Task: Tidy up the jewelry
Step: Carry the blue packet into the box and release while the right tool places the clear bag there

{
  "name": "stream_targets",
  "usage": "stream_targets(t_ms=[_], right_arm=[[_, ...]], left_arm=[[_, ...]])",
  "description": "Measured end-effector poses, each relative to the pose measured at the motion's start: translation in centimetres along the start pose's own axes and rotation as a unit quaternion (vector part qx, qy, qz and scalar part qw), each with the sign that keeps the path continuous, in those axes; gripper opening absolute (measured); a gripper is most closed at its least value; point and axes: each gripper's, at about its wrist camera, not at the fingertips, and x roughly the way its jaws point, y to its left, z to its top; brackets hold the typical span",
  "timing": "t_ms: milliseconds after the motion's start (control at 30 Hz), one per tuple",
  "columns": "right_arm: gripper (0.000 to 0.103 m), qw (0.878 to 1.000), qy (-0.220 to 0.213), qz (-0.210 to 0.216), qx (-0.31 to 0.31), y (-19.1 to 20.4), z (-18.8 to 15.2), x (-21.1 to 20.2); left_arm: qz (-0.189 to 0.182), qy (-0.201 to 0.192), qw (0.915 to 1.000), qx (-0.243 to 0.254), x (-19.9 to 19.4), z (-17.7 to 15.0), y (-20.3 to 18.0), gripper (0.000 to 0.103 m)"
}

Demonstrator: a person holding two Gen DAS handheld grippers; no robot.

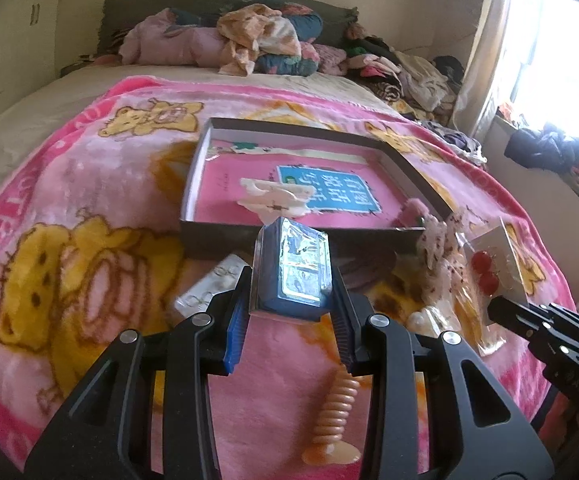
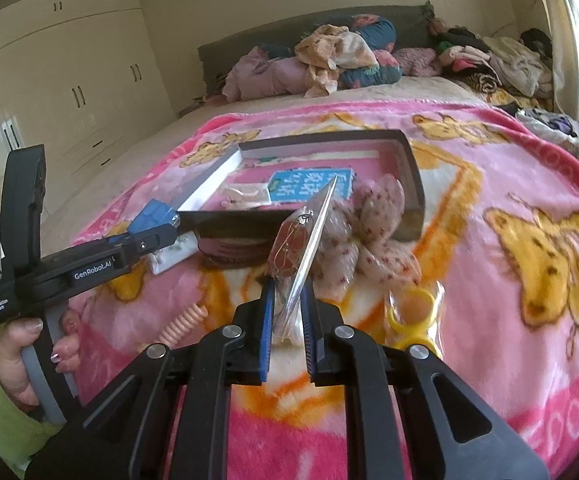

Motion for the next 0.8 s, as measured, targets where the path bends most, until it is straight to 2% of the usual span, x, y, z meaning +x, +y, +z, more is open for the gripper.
stream_targets(t_ms=[300, 800], right_arm=[[0.013, 1.000, -0.009, -0.004, -0.012, 0.1, 2.8, 1.4], [0.013, 0.999, -0.025, -0.020, -0.006, -2.2, 6.9, 3.5]], left_arm=[[0.005, -0.003, 0.9999, -0.010, 0.4, 1.1, 0.9, 0.028], [0.017, -0.003, 0.9999, -0.002, 3.0, 4.3, 1.7, 0.028]])
